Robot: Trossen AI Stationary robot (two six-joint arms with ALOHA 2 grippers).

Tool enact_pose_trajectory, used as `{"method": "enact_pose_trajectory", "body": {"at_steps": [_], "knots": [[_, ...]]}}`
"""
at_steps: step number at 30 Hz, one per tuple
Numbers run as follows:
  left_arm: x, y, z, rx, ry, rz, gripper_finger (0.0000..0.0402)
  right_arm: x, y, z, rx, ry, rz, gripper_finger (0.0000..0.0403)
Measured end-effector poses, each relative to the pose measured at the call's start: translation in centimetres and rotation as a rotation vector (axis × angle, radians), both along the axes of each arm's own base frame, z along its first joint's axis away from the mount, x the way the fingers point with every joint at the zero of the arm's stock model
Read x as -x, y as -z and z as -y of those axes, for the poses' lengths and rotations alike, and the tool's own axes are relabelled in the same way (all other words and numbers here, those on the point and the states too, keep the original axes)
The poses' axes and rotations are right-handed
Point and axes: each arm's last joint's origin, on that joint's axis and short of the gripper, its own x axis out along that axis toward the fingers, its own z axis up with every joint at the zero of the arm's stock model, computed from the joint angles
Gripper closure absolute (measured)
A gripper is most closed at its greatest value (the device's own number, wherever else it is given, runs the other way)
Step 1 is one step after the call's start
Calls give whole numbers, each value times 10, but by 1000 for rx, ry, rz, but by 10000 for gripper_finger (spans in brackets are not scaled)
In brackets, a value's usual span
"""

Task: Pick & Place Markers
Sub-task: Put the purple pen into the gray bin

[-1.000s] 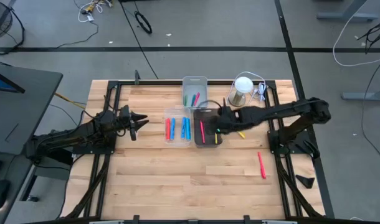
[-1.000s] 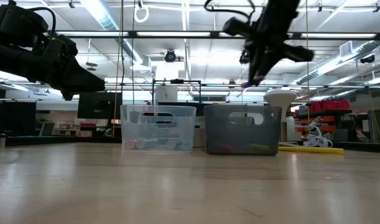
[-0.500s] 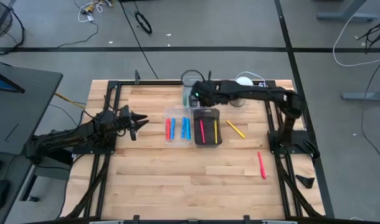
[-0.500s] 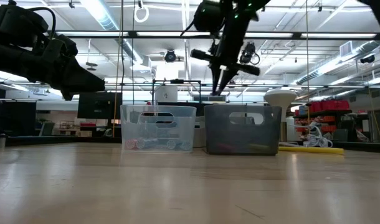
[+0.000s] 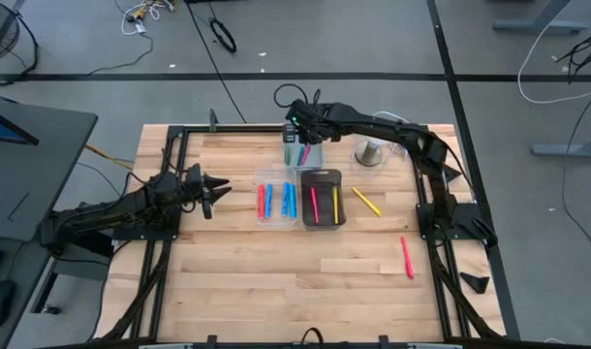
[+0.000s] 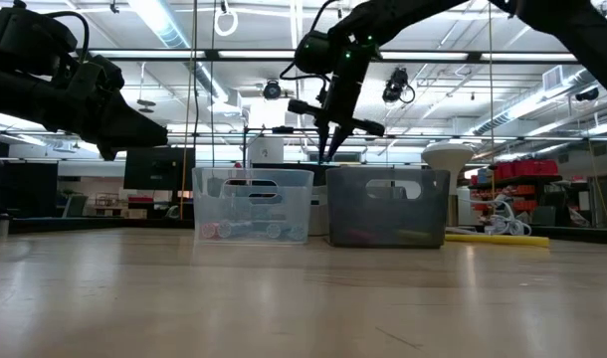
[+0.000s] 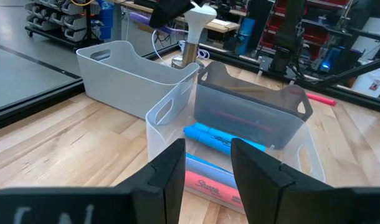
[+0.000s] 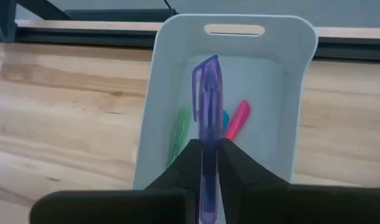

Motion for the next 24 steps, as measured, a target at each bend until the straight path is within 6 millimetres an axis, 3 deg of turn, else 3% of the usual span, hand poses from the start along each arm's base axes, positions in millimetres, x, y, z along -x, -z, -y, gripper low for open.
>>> {"method": "enact_pose_trajectory", "body": {"at_steps": [4,16,24], "knots": [[0,0,0,0,0,0,266,-4,13,3,-20,-10,-25,373],[0,0,0,0,0,0,266,-30,86,8,-122,-60,-101,373],[0,0,0,0,0,0,266,-29,95,12,-126,-75,-132,373]]}}
